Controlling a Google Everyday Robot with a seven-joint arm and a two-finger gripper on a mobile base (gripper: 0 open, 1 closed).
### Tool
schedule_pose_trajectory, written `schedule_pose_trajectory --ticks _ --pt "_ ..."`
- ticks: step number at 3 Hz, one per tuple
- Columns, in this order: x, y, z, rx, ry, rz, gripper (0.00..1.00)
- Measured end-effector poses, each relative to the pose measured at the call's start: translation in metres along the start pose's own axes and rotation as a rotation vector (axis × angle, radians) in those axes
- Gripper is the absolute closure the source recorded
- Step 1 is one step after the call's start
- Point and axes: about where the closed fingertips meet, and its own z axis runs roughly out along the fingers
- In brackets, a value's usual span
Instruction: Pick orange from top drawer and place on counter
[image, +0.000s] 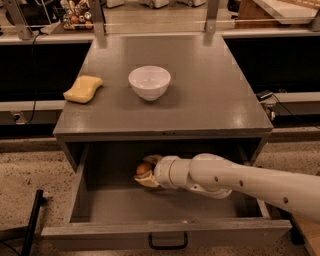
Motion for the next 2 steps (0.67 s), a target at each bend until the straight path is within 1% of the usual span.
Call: schedule_pose_trajectory --ticks 1,2 --pt "-0.001 -0.001 -0.009 -0.010 -0.045 0.004 0.87" --pt "-0.016 0.004 -0.037 -0.038 -0.121 -0.051 1.00"
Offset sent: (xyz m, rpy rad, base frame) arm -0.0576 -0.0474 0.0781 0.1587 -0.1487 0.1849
